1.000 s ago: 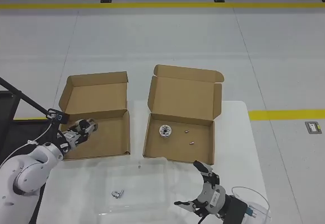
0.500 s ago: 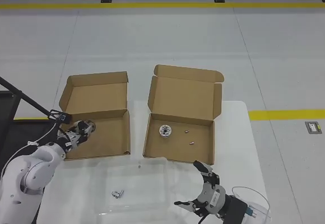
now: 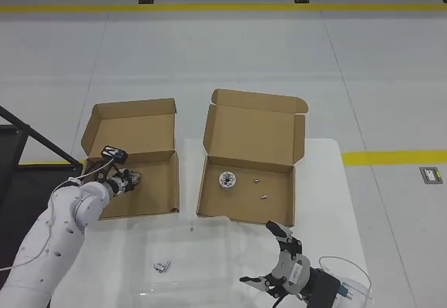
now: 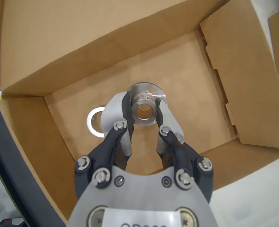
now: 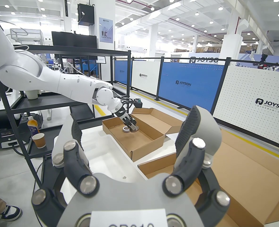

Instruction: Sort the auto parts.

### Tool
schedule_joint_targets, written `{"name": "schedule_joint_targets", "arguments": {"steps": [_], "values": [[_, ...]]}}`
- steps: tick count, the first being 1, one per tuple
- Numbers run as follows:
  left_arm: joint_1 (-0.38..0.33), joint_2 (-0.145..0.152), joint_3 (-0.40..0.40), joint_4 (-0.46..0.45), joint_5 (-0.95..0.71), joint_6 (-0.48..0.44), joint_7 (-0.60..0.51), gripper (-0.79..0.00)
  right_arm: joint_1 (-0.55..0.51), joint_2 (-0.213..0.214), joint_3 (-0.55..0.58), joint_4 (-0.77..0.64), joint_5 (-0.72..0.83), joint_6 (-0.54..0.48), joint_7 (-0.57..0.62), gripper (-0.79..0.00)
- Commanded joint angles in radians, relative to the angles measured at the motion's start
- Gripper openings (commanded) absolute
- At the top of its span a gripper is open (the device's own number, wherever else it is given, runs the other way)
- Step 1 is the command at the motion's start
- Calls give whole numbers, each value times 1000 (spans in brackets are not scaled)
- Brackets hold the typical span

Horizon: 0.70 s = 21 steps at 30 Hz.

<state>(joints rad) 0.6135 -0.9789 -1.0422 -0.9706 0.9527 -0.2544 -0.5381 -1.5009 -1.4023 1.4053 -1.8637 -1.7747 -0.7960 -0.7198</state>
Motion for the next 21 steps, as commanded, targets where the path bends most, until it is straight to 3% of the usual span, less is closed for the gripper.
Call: {"name": "schedule_joint_targets", "arguments": {"steps": [1, 3, 4, 8, 9, 12, 15, 18, 21], "values": [[-31, -14, 30, 47, 8, -8, 6, -785, 0, 0, 0, 0, 0, 0, 0, 0], [-56, -25, 53, 83, 17, -24, 5, -767, 0, 0, 0, 0, 0, 0, 0, 0], [-66, -30, 61, 100, 17, -33, 7, -646, 0, 0, 0, 0, 0, 0, 0, 0], [-97, -46, 92, 154, 44, -55, 9, -403, 0, 0, 0, 0, 0, 0, 0, 0], [-102, -50, 98, 164, 47, -64, 7, -286, 0, 0, 0, 0, 0, 0, 0, 0], [-120, -55, 99, 186, 45, -86, 12, -74, 0, 0, 0, 0, 0, 0, 0, 0], [-125, -51, 82, 182, 41, -116, 33, 0, 0, 0, 0, 0, 0, 0, 0, 0], [-111, -34, 46, 143, 35, -183, 51, 0, 0, 0, 0, 0, 0, 0, 0, 0], [-61, -2, -14, 45, 46, -282, 70, 0, 0, 0, 0, 0, 0, 0, 0, 0]]}}
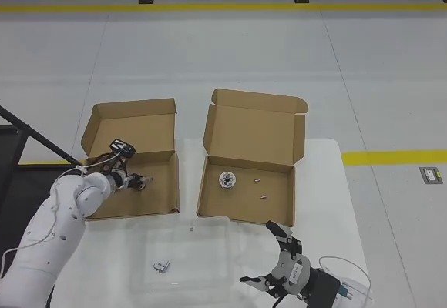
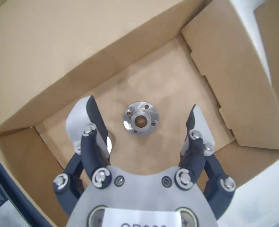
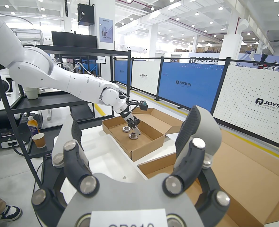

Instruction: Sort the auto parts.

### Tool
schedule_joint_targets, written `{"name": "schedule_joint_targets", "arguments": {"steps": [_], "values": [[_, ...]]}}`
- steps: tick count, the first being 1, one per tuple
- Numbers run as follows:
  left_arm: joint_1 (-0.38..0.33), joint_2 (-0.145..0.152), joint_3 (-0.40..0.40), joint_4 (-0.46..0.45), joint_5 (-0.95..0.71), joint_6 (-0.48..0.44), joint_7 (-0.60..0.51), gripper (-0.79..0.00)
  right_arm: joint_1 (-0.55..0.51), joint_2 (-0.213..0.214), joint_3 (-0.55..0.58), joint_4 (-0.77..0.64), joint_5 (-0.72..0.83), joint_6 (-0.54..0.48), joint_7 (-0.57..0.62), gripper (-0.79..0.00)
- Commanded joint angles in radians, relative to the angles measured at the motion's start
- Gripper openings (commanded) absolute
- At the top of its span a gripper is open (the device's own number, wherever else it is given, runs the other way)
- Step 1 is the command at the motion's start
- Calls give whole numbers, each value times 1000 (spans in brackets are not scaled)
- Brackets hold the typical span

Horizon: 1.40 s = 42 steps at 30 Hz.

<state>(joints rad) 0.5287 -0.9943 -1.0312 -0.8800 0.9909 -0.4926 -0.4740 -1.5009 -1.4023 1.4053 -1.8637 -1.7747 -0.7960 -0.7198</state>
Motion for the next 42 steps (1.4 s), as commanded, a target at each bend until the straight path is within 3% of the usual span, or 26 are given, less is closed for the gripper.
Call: {"name": "schedule_joint_targets", "arguments": {"steps": [1, 6, 11, 15, 18, 32, 38, 42], "values": [[51, 28, -51, -95, 20, -73, 13, 0, 0, 0, 0, 0, 0, 0, 0, 0], [262, 100, -199, -429, 123, -218, 20, 0, 0, 0, 0, 0, 0, 0, 0, 0], [485, 149, -324, -740, 217, -365, -6, 0, 0, 0, 0, 0, 0, 0, 0, 0], [607, 174, -391, -904, 258, -501, -42, 0, 0, 0, 0, 0, 0, 0, 0, 0], [694, 202, -398, -1008, 271, -520, -75, 0, 0, 0, 0, 0, 0, 0, 0, 0], [702, 202, -382, -1015, 304, -520, -72, 0, 0, 0, 0, 0, 0, 0, 0, 0], [703, 231, -272, -1138, 508, -520, -100, 0, 0, 0, 0, 0, 0, 0, 0, 0], [686, 253, -183, -1169, 578, -520, -175, -12, 0, 0, 0, 0, 0, 0, 0, 0]]}}
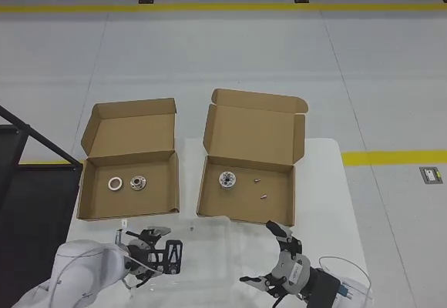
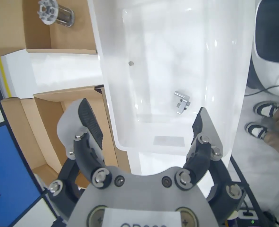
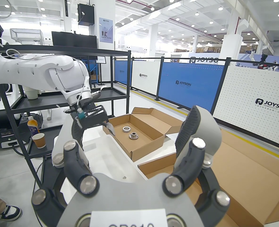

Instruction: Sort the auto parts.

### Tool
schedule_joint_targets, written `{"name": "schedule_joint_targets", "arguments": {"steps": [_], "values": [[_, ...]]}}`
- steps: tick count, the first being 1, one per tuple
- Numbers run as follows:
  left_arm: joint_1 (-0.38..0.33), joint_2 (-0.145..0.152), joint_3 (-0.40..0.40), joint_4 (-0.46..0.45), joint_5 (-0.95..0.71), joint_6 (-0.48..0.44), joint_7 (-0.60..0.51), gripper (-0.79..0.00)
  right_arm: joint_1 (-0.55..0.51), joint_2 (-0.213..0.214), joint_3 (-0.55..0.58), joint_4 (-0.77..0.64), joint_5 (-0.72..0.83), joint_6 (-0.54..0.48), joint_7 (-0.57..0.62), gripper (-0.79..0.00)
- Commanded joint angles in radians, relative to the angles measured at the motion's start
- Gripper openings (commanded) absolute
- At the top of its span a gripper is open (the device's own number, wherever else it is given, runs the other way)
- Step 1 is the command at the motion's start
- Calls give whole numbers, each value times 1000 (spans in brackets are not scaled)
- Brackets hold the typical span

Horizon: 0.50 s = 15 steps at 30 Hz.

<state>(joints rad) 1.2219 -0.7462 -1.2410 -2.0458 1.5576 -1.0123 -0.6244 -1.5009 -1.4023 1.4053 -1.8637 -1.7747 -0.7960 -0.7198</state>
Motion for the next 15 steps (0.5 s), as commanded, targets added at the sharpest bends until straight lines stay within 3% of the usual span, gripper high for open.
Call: {"name": "schedule_joint_targets", "arguments": {"steps": [1, 4, 9, 15], "values": [[-17, 9, 49, -4, 12, 0, -38, -52, 0, 0, 0, 0, 0, 0, 0, 0], [-60, 18, 121, 20, 2, 0, -92, -200, 0, 0, 0, 0, 0, 0, 0, 0], [-148, 30, 220, 70, -58, 0, -150, -363, 0, 0, 0, 0, 0, 0, 0, 0], [-231, 52, 326, 133, -98, 0, -183, -403, 0, 0, 0, 0, 0, 0, 0, 0]]}}
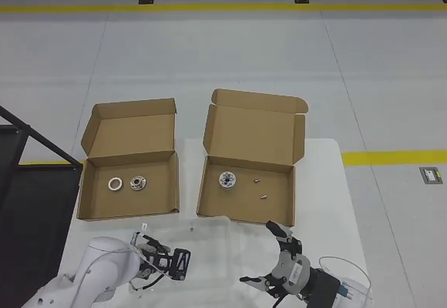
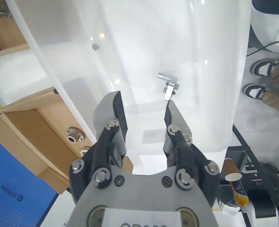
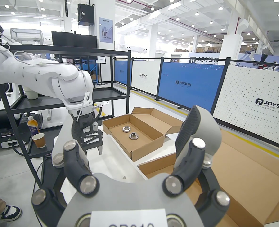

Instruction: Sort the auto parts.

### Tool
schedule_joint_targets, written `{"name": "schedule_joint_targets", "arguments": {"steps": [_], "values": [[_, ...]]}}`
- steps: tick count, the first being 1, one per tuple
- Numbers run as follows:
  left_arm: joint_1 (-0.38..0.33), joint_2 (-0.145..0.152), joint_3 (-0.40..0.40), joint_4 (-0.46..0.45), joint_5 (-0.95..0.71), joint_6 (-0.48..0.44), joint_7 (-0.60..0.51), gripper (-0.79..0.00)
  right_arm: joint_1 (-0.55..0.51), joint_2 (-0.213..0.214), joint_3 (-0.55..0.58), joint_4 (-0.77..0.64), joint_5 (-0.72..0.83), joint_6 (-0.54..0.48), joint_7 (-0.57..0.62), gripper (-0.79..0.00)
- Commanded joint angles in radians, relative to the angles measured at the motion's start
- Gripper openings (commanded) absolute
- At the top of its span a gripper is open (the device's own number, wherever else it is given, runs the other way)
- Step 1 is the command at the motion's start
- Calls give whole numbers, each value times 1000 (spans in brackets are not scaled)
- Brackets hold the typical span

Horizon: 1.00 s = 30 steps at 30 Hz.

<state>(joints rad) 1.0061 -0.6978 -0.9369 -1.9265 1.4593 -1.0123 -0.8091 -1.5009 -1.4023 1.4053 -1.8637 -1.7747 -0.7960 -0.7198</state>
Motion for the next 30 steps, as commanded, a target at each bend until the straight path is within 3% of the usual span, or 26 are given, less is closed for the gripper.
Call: {"name": "schedule_joint_targets", "arguments": {"steps": [1, 9, 18, 19, 22, 24, 30], "values": [[-29, 7, 42, 26, -2, 0, 1, -409, 0, 0, 0, 0, 0, 0, 0, 0], [-153, 24, 212, 92, -67, 0, 3, -425, 0, 0, 0, 0, 0, 0, 0, 0], [-268, 28, 344, 156, -98, 0, 7, -409, 0, 0, 0, 0, 0, 0, 0, 0], [-276, 27, 356, 160, -96, 0, 4, -400, 0, 0, 0, 0, 0, 0, 0, 0], [-297, 25, 388, 173, -89, 0, 13, -262, 0, 0, 0, 0, 0, 0, 0, 0], [-309, 23, 404, 187, -81, 0, 20, -212, 0, 0, 0, 0, 0, 0, 0, 0], [-332, 13, 433, 228, -66, 0, 57, -225, 0, 0, 0, 0, 0, 0, 0, 0]]}}
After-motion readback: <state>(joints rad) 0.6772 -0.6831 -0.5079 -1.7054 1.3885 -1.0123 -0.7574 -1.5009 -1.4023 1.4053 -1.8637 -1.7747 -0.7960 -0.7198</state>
